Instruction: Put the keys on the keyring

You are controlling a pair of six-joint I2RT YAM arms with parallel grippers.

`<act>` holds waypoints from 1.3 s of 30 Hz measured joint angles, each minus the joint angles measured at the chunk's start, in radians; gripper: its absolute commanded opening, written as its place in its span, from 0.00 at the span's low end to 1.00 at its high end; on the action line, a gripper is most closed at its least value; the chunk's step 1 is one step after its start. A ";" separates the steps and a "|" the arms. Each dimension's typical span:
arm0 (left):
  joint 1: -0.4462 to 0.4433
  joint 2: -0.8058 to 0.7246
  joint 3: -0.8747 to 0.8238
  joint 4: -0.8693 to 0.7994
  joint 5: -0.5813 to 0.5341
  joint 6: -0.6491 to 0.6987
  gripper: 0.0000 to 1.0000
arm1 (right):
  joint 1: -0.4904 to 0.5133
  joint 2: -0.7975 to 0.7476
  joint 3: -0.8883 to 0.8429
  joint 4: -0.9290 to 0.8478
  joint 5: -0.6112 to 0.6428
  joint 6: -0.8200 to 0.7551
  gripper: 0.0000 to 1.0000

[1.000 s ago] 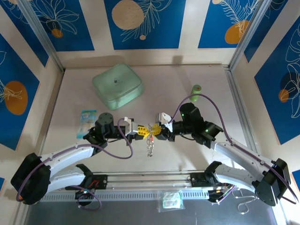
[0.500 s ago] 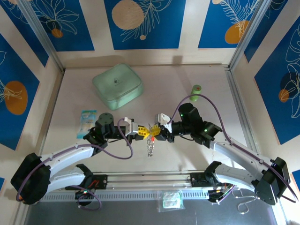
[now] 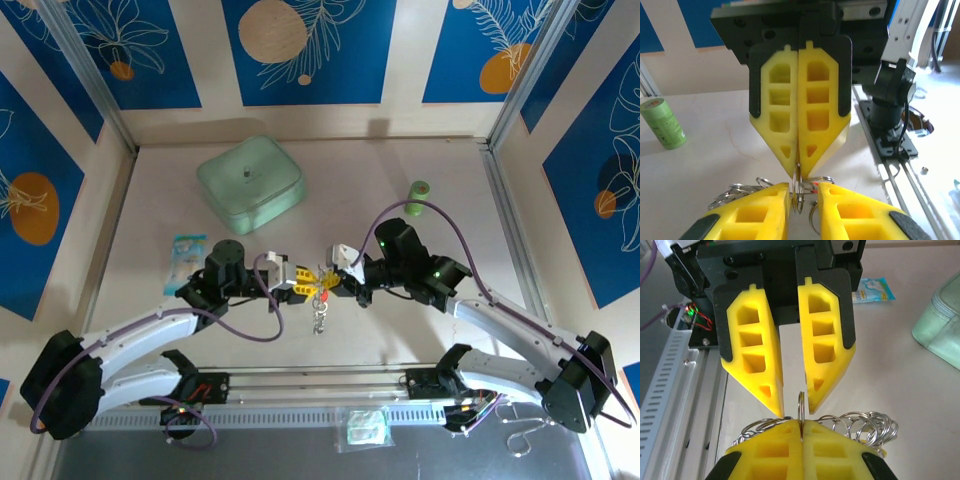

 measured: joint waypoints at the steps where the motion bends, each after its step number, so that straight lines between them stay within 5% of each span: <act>1: 0.000 -0.003 0.013 -0.032 -0.007 0.018 0.20 | 0.002 0.006 0.015 -0.018 0.006 -0.011 0.00; 16: -0.004 0.010 0.089 -0.281 -0.041 0.146 0.00 | 0.070 0.129 0.159 -0.209 0.104 -0.130 0.00; 19: -0.004 0.009 0.089 -0.274 -0.041 0.145 0.00 | 0.064 0.122 0.153 -0.196 0.099 -0.122 0.21; 23: -0.004 0.000 0.070 -0.215 -0.040 0.123 0.00 | 0.036 0.066 0.096 -0.104 0.057 -0.081 0.24; 31: -0.004 -0.009 0.027 -0.116 -0.030 0.074 0.00 | 0.024 0.035 -0.002 0.018 0.027 -0.005 0.19; 36: -0.003 -0.009 0.022 -0.093 -0.030 0.065 0.00 | 0.024 0.030 -0.010 0.034 0.022 0.013 0.01; 39: -0.003 -0.009 0.020 -0.088 -0.030 0.054 0.06 | 0.019 0.029 -0.011 0.035 0.016 0.016 0.00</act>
